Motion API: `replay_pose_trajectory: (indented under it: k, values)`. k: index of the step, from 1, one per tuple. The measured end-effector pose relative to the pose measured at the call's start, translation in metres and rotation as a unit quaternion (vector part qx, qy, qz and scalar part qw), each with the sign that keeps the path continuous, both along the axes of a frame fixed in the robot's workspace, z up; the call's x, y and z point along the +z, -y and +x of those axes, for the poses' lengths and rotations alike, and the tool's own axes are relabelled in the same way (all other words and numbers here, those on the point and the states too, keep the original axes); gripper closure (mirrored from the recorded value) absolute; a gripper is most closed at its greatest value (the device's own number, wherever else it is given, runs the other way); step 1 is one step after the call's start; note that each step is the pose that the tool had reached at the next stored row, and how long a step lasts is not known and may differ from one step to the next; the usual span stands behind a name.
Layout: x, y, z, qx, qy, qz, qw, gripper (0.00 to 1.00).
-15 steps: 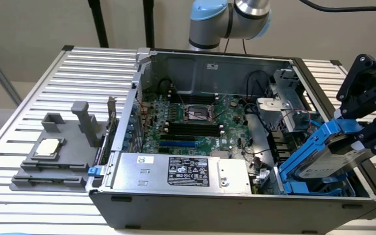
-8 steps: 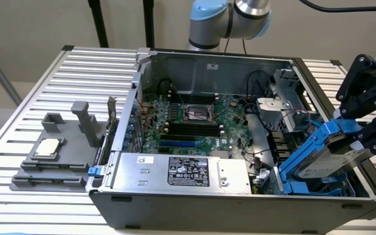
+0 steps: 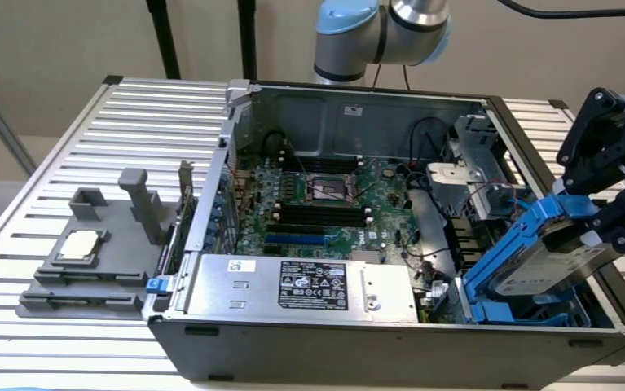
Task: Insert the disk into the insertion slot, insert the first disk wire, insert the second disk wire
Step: 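Insert the disk into the insertion slot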
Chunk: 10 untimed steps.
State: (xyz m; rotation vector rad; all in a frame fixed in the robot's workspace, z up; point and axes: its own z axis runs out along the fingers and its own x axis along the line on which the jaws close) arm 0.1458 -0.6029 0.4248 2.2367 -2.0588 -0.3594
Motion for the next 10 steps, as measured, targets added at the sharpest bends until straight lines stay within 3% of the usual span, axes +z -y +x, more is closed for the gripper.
replay_pose_trajectory:
  k: [8, 9, 10]
  values:
    - [-0.0005, -0.0011, 0.0001, 0.001, 0.0024, 0.0005, 1.0000, 0.66]
    - [-0.0006, -0.0012, 0.0000, 0.001, 0.0026, 0.0005, 1.0000, 0.60]
    - [-0.0006, -0.0012, 0.0000, 0.001, 0.0028, 0.0005, 1.0000, 0.60]
